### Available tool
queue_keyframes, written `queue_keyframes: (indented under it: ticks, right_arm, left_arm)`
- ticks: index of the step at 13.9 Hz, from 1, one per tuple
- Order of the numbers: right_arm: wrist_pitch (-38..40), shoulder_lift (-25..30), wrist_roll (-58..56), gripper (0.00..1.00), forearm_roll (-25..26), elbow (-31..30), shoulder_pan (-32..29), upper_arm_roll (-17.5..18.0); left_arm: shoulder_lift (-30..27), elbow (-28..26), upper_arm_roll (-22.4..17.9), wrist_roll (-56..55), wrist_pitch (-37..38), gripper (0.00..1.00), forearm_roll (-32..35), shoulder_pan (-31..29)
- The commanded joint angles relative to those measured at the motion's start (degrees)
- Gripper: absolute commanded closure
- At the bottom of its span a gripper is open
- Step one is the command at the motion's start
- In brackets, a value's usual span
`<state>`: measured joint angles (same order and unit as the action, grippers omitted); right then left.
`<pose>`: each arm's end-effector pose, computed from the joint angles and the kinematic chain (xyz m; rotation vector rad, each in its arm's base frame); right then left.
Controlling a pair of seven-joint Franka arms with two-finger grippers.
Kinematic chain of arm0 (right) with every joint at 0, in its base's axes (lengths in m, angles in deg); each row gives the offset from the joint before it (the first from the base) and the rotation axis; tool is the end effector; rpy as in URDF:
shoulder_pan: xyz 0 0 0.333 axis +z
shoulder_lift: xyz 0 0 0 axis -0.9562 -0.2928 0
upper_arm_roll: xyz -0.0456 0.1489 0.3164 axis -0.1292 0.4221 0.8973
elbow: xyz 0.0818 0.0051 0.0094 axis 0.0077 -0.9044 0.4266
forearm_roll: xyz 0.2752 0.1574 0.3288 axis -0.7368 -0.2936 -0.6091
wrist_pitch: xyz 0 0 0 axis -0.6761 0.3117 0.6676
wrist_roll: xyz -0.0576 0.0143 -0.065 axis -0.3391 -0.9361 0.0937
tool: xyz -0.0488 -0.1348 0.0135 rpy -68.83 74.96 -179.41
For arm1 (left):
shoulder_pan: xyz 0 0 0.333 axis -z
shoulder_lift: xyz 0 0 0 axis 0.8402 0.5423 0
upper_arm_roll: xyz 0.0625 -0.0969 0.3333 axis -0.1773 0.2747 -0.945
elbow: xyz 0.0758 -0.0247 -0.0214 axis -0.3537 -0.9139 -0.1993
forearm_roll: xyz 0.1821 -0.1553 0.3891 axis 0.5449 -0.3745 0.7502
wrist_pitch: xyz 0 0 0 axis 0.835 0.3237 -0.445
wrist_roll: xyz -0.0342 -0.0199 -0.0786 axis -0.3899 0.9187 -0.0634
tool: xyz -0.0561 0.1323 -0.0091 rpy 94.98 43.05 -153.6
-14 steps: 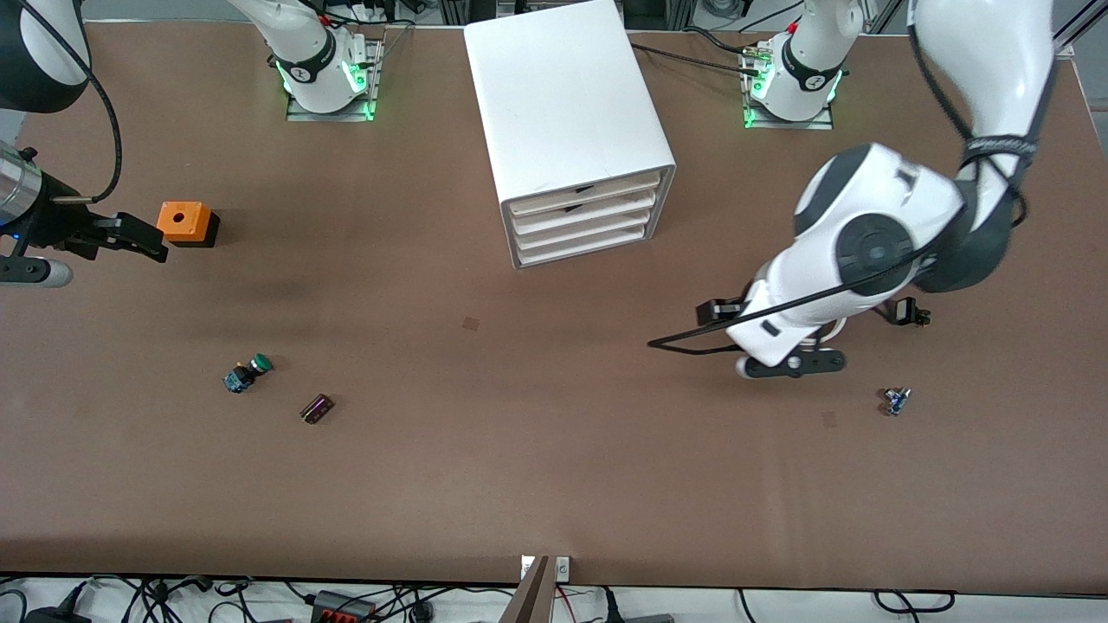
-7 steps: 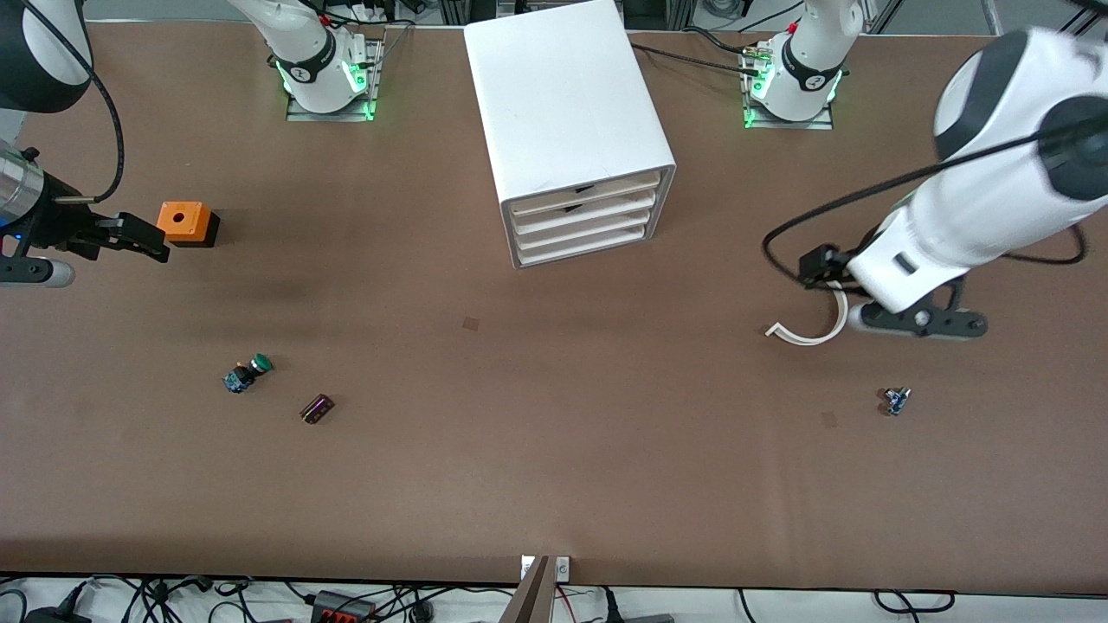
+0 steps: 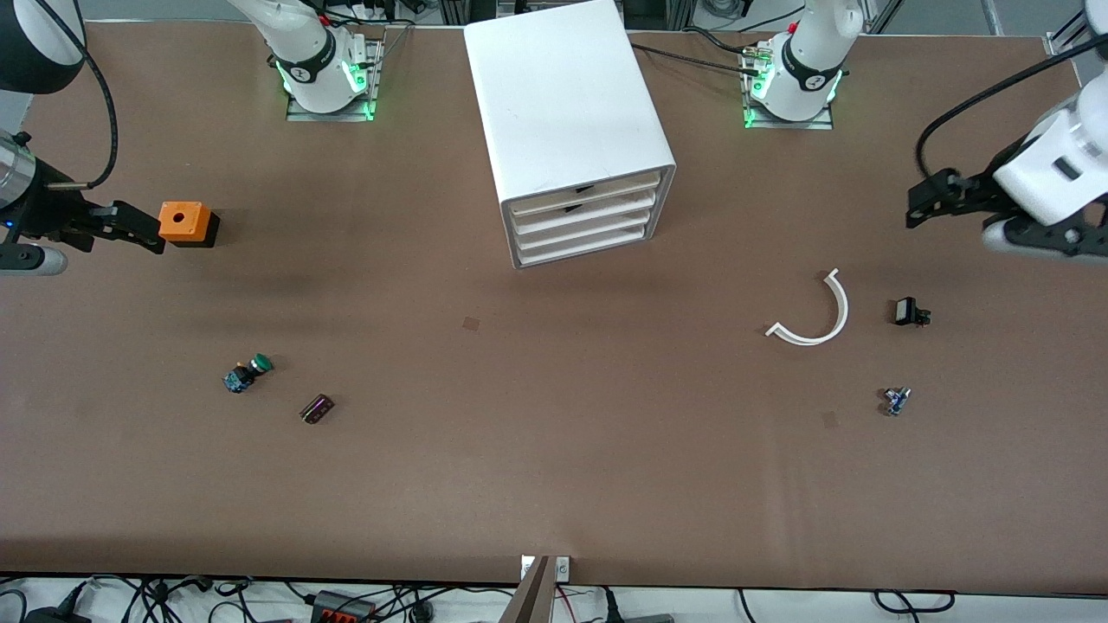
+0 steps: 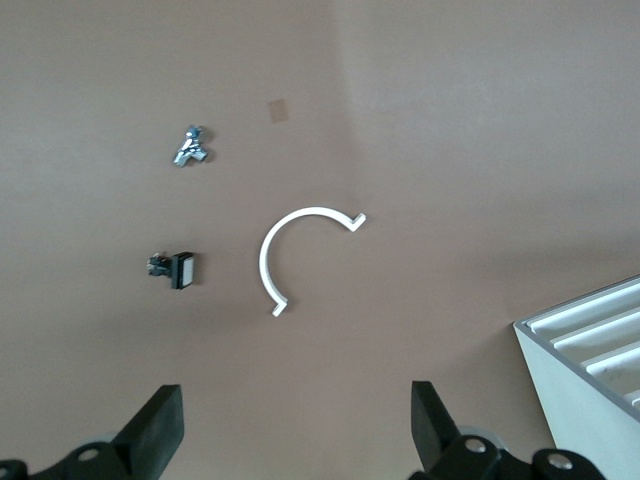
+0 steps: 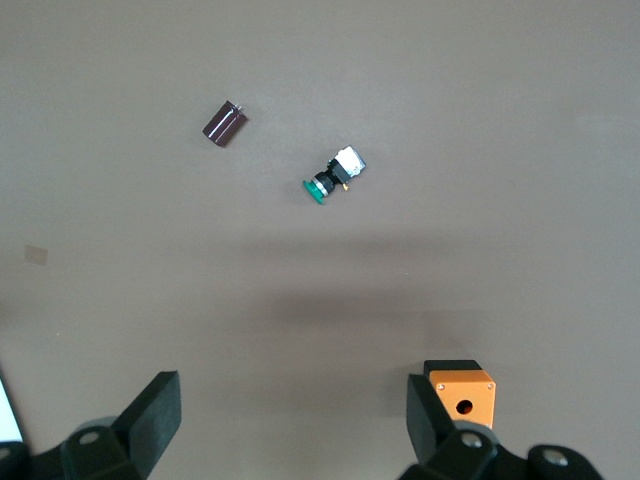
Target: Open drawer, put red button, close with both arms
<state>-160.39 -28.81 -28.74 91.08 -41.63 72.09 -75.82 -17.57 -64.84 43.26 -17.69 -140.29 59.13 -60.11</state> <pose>0.6406 -0.0209 0.5464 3.1202 -0.0202 -0.0241 0.6205 -0.0310 0.6084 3.1217 -0.1482 -0.0982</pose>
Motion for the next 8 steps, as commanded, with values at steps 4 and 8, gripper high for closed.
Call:
queue_keyframes:
  ticks: [4,8]
  right_arm:
    - [0.9,1.2,-0.5,0.0,0.3,-0.4,-0.3,0.4]
    - [-1.9,2.7,-0.8,0.0,0.4,-3.7,-0.3,0.4]
  left_arm:
    - [-2.4,-2.7,-0.7,0.8,-1.1,0.0,-0.4,0.7]
    - [-2.1,-1.6,-0.7,0.8,0.2,0.0,-0.4,0.7]
